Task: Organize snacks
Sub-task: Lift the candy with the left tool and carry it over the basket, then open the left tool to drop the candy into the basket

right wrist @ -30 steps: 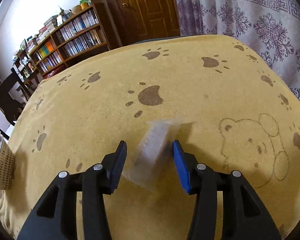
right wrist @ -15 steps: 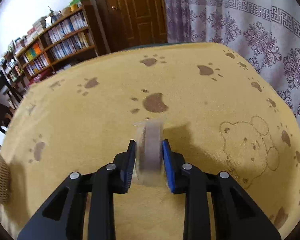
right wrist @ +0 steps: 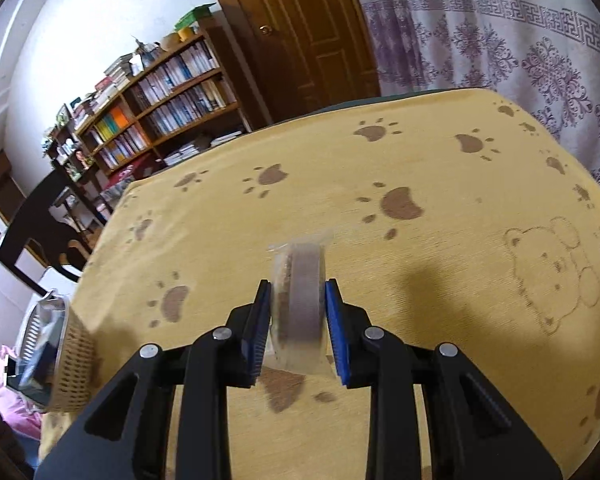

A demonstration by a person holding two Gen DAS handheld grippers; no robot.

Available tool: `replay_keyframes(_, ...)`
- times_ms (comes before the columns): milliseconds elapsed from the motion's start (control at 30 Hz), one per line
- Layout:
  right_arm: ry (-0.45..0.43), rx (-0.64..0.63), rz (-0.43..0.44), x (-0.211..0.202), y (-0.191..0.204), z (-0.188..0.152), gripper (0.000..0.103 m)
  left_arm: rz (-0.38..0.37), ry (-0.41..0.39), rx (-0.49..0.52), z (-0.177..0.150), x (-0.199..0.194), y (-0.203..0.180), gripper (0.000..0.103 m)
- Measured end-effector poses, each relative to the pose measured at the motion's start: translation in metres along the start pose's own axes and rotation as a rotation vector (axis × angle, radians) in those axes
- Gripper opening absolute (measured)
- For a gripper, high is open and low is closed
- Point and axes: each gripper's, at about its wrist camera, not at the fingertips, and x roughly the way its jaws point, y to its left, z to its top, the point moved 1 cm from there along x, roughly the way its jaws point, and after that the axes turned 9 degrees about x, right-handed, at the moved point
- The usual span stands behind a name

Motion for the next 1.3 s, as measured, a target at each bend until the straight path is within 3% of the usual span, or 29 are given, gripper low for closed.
replay_keyframes(200, 0.016, -0.002, 0.038, -0.005, 0.010, -0.006, 0.027, -0.022, 0.041, -0.045, -0.002, 0.008, 0.021, 0.036)
replay_keyframes(233, 0.017, -0.003, 0.042, -0.006, 0.011, -0.006, 0.027, -0.026, 0.050, -0.052, -0.002, 0.010, 0.022, 0.043)
replay_keyframes(267, 0.018, -0.004, 0.048, -0.007, 0.012, -0.007, 0.027, -0.027, 0.054, -0.065, -0.003, 0.011, 0.025, 0.062)
replay_keyframes(333, 0.022, -0.009, 0.063, -0.010, 0.016, -0.009, 0.027, -0.023, 0.045, -0.091, -0.003, 0.010, 0.030, 0.075)
replay_keyframes(800, 0.048, -0.075, 0.202, -0.033, 0.063, -0.023, 0.027, 0.017, -0.003, -0.108, 0.002, -0.003, 0.042, 0.075)
replay_keyframes(1100, 0.121, -0.116, 0.341, -0.047, 0.107, -0.035, 0.027, 0.010, -0.031, -0.122, 0.004, -0.014, 0.045, 0.075)
replay_keyframes(1300, 0.159, -0.183, 0.389, -0.048, 0.146, -0.049, 0.027, 0.010, -0.053, -0.140, 0.005, -0.023, 0.052, 0.076)
